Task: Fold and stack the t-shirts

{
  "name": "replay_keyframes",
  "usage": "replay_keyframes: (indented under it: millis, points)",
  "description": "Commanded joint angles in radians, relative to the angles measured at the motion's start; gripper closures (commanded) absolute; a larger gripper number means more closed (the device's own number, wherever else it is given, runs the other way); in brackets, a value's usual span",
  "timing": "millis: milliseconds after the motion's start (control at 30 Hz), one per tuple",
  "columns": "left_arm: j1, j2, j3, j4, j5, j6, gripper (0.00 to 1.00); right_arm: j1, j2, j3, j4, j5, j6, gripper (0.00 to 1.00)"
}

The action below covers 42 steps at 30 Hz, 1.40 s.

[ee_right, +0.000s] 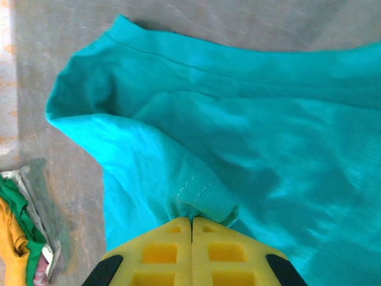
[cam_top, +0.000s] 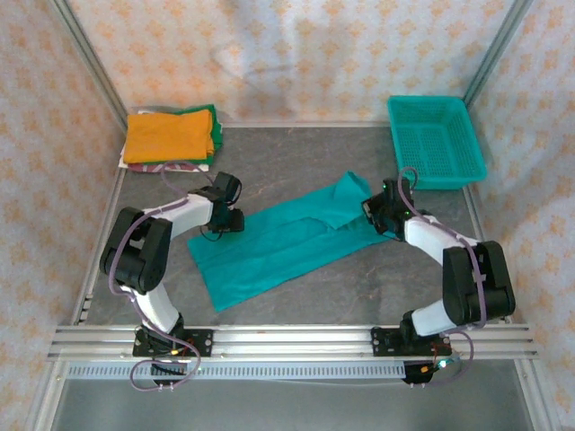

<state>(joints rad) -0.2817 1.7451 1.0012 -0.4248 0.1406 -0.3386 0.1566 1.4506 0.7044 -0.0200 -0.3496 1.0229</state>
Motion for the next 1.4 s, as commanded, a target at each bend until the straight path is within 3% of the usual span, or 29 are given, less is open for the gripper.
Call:
replay_keyframes:
  millis: [0, 100, 200, 333, 433, 567, 933, 1167, 1300, 1367]
  points:
    - [0.001, 0.051, 0.002, 0.013, -0.019, 0.003, 0.57, 0.008, -0.028, -0.049, 0.064, 0.039, 0.112, 0.97]
    - [0.001, 0.057, 0.010, 0.009, -0.019, 0.004, 0.57, 0.009, 0.000, -0.066, 0.062, 0.017, 0.176, 0.95]
    - [0.001, 0.056, 0.013, 0.006, -0.021, 0.003, 0.57, 0.010, 0.009, -0.115, 0.132, 0.020, 0.220, 0.85]
    - [0.001, 0.047, 0.021, -0.006, -0.024, 0.002, 0.57, 0.012, -0.016, -0.116, 0.085, 0.048, 0.230, 0.88]
    - [0.000, 0.030, 0.014, -0.003, -0.027, 0.000, 0.57, 0.012, -0.054, -0.157, 0.154, 0.061, 0.265, 1.00]
    - [0.000, 0.033, 0.024, -0.010, -0.024, 0.000, 0.57, 0.012, -0.059, -0.112, 0.121, 0.021, 0.245, 0.99]
    - [0.000, 0.030, 0.023, -0.006, -0.024, 0.000, 0.57, 0.012, -0.110, -0.191, 0.064, 0.066, 0.256, 1.00]
    - [0.001, 0.042, 0.025, -0.002, -0.016, -0.009, 0.57, 0.015, -0.125, -0.194, -0.037, 0.095, 0.178, 0.98]
    - [0.001, 0.043, 0.028, 0.000, -0.019, -0.010, 0.57, 0.031, -0.175, -0.151, -0.131, 0.143, 0.095, 0.84]
    - [0.001, 0.047, 0.032, -0.004, -0.023, -0.011, 0.57, 0.054, -0.243, -0.105, -0.235, 0.238, 0.050, 0.79]
